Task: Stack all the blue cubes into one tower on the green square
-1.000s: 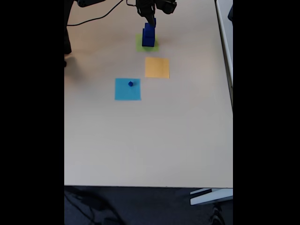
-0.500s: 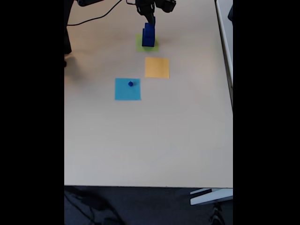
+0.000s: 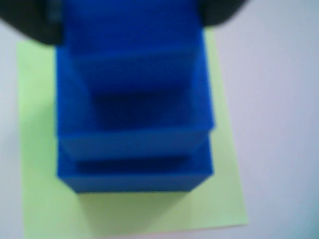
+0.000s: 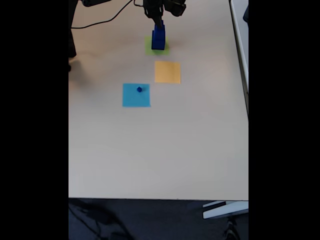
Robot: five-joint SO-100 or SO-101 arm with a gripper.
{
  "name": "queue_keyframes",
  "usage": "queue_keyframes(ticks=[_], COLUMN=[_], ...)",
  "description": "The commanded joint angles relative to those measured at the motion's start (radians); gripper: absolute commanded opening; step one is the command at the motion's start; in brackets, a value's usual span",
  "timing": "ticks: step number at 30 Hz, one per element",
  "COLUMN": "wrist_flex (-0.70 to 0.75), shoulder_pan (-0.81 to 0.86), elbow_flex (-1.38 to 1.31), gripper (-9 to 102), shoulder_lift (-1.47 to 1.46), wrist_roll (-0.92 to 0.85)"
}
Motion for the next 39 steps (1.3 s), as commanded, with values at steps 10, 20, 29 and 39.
queue_keyframes(ticks=[10, 20, 29, 39], wrist_flex=[0.002, 0.002, 0.003, -0.04], shoulder_pan=[0.009, 0.008, 0.008, 0.006], elbow_flex=[-0.026, -0.058, -0.069, -0.181], gripper=[2, 12, 15, 16], shoulder_lift=[0.11, 0.1, 0.1, 0.071], wrist_roll=[0.012, 0.009, 0.008, -0.025])
